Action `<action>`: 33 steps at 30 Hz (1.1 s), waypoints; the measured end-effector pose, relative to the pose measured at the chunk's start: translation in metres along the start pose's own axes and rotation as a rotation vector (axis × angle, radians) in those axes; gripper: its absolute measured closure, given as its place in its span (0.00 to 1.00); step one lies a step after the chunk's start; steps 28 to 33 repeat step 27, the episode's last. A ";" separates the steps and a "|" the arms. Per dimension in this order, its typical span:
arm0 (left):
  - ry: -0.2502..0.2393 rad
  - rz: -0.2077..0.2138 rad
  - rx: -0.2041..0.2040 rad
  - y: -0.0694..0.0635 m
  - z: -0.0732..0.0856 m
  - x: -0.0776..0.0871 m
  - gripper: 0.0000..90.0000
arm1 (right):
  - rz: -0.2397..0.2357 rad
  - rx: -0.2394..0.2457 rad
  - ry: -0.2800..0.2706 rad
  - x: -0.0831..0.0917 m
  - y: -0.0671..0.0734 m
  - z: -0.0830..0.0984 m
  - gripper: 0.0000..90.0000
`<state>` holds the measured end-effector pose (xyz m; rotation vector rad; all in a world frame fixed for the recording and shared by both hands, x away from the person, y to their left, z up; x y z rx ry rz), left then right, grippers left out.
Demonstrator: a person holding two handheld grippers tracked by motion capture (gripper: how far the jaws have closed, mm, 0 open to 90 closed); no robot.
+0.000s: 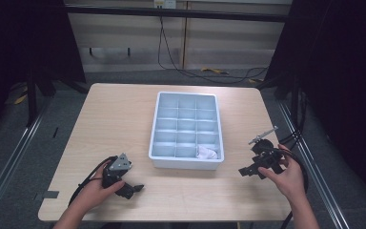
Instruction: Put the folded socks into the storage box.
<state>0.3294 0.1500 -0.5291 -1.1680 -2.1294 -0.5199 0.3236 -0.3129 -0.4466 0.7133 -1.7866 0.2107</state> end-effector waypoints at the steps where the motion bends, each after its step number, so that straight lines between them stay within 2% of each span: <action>1: 0.000 0.000 0.000 0.000 0.000 0.000 0.00 | -0.001 -0.007 -0.011 -0.001 -0.001 0.003 0.20; 9: 0.000 -0.001 0.003 0.000 0.000 0.000 0.00 | 0.012 -0.022 -0.020 -0.008 -0.006 0.011 0.19; 14: -0.001 -0.001 0.000 0.000 0.000 0.000 0.00 | 0.031 -0.012 -0.023 -0.014 -0.008 0.014 0.18; 16: -0.001 -0.001 0.001 0.000 0.000 0.000 0.00 | 0.039 0.001 -0.013 -0.017 -0.009 0.015 0.18; 23: -0.001 -0.001 0.002 0.000 0.000 0.000 0.00 | 0.039 -0.010 0.014 -0.022 -0.010 0.023 0.18; 26: -0.001 -0.001 0.002 0.000 0.000 0.000 0.00 | 0.047 0.004 0.014 -0.024 -0.011 0.024 0.18; 33: -0.001 -0.001 0.002 0.000 0.000 0.000 0.00 | 0.044 -0.001 0.017 -0.025 -0.011 0.024 0.18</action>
Point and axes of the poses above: each handheld gripper's, and its own axes: x roughly backward along the jaws, z roughly out of its underside, y roughly to its left, the point moved 2 cm from there along -x, roughly forward along the jaws, and after that the axes turned 6 degrees about -z, right-handed, at the moved point
